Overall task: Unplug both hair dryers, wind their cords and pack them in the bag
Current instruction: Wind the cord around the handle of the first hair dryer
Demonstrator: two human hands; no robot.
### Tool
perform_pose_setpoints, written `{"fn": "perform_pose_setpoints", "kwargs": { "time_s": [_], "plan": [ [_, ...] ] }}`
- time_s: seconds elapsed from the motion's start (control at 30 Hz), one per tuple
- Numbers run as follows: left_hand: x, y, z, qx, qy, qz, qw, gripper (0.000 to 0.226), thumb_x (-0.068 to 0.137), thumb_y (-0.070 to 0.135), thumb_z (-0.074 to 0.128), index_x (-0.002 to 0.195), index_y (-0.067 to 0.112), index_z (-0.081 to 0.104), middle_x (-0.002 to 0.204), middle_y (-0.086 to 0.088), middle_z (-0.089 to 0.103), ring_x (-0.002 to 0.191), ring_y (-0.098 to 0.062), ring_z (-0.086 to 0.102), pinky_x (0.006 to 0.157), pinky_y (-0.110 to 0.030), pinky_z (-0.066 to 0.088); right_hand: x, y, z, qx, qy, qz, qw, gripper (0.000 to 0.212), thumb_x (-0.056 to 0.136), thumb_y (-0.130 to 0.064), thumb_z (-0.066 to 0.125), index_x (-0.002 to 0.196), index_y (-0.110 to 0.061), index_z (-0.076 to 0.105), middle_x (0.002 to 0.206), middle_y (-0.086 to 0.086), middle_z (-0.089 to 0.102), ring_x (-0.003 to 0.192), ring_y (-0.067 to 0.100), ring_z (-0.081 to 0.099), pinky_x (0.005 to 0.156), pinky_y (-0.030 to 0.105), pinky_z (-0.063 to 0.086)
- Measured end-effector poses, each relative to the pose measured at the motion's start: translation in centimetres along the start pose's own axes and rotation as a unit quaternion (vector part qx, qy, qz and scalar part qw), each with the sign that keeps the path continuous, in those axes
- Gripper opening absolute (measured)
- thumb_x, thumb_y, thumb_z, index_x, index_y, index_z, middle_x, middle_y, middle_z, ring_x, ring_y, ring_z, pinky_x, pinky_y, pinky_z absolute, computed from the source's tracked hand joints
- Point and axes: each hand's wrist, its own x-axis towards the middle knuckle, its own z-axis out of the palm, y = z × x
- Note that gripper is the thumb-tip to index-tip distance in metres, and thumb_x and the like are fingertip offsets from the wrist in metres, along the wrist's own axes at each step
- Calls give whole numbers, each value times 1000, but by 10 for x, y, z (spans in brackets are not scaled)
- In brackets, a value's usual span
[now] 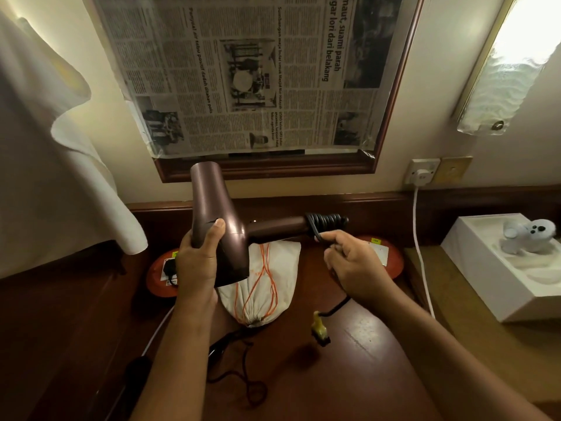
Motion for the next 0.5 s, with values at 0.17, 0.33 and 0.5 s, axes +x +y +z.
{"fn": "perform_pose_setpoints", "kwargs": {
  "time_s": [0.17, 0.33, 0.5],
  "plan": [
    [4, 1, 2, -15, 2, -29, 999, 79, 61, 53, 78, 128, 17, 56, 114, -7, 66, 100, -26, 67, 89, -47, 55, -7, 12, 11, 107, -10, 39, 993, 19, 100, -16, 44, 94, -13, 62, 58, 3, 51, 44, 11, 37, 41, 23, 30],
    [6, 0, 4, -23, -5, -35, 999, 69, 67, 51, 75, 125, 19, 57, 112, -7, 67, 100, -27, 67, 87, -46, 55, -11, 24, 18, 162, -17, 82, 983, 39, 96, -38, 44, 74, -10, 60, 46, -1, 43, 42, 15, 32, 43, 27, 26],
    [6, 0, 6, -28, -9, -47, 998, 59, 76, 46, 73, 125, 17, 58, 111, -6, 67, 98, -25, 67, 87, -44, 55, -17, 31, 18, 292, -75, 105, 948, 36, 101, -28, 36, 93, -2, 61, 57, 2, 40, 46, 13, 27, 45, 27, 21]
  ]
}}
